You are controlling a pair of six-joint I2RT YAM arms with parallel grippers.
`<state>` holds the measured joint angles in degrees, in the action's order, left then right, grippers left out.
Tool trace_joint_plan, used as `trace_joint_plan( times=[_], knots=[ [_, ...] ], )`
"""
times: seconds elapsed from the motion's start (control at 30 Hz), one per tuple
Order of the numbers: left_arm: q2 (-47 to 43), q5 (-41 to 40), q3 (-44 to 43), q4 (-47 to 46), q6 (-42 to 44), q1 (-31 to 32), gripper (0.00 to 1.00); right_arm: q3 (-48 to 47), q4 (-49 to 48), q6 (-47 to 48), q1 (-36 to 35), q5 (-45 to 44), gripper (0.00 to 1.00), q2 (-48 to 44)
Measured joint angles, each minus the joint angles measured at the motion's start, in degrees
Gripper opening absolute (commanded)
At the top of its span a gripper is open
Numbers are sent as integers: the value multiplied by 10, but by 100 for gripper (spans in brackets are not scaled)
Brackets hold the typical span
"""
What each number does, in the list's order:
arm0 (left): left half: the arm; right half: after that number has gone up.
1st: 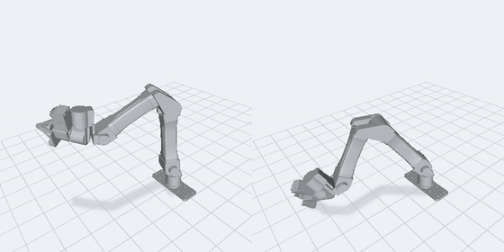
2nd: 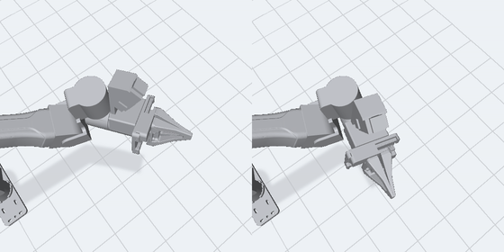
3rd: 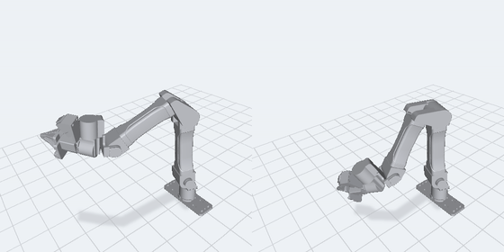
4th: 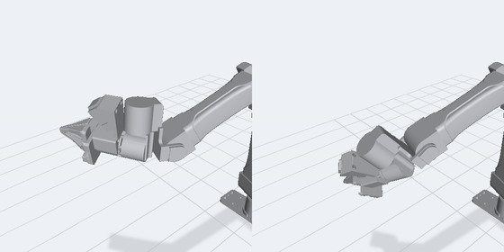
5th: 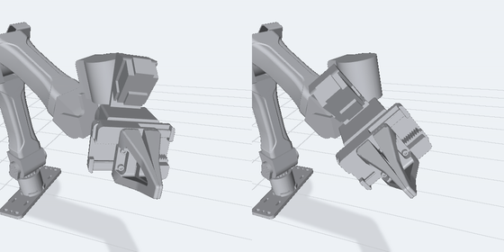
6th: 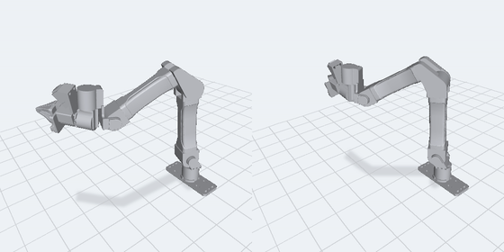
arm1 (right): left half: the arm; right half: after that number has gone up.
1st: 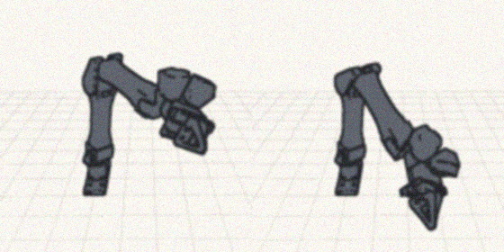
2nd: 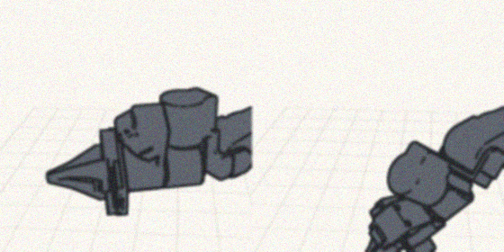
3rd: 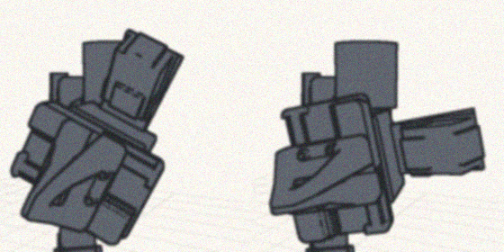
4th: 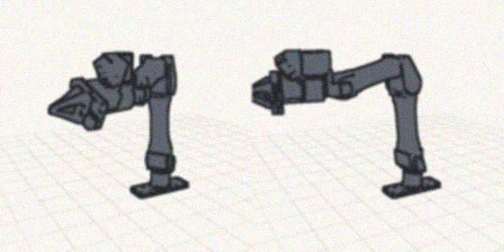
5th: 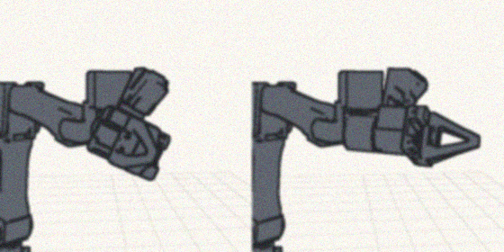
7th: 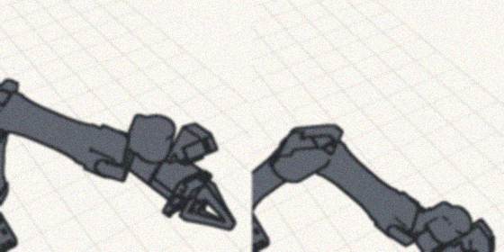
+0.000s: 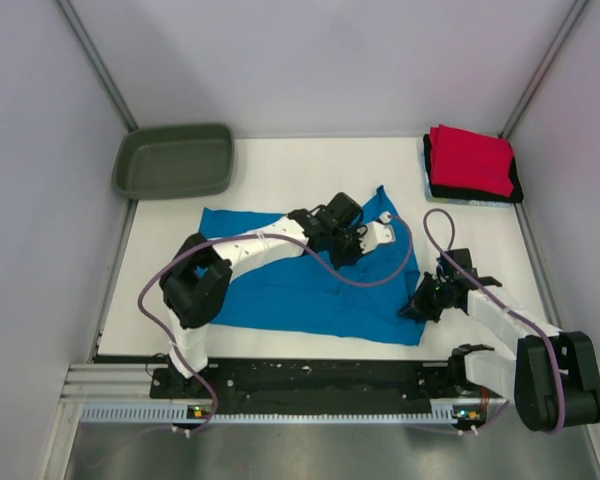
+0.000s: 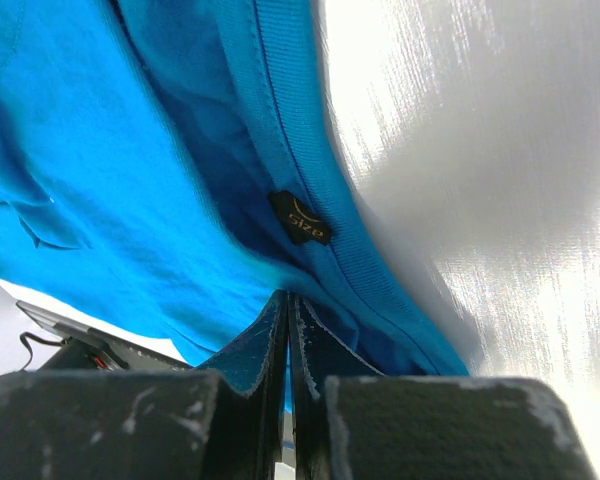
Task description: Fold and stack the t-shirts
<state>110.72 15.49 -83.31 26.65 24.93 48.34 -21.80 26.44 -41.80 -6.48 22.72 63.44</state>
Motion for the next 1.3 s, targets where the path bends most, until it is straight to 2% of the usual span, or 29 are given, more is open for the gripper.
trace_joint_plan(
  times=[0.03, 0.17, 0.3, 0.47, 0.97, 1.03, 1.1, 1.2, 1.27, 1.3],
  knots=[
    [-10, 16, 0, 4, 9, 13, 0, 0, 0, 0, 0, 0, 0, 0],
    [-22, 84, -3, 15, 29, 62, 0, 0, 0, 0, 0, 0, 0, 0],
    [22, 120, -17, 21, 30, 76, 0, 0, 0, 0, 0, 0, 0, 0],
    [93, 88, -36, 21, 5, 56, 0, 0, 0, 0, 0, 0, 0, -1],
    [73, 16, -2, -14, -54, -5, 0, 1, 0, -4, 0, -2, 0, -2],
    [70, 11, -2, -10, -54, -11, 7, 1, 0, -4, 0, -2, 0, -2],
    [61, 12, -2, 5, -49, -22, 21, 0, 1, -2, 0, -5, 2, -5],
    [25, 17, -2, 50, -32, -52, 40, -14, 28, 17, 0, -39, 18, -19],
    [-7, 17, -2, 76, -21, -72, 46, -40, 55, 33, 0, -70, 31, -29],
    [-30, 17, -2, 91, -17, -87, 47, -65, 72, 45, 0, -86, 34, -33]
  ],
)
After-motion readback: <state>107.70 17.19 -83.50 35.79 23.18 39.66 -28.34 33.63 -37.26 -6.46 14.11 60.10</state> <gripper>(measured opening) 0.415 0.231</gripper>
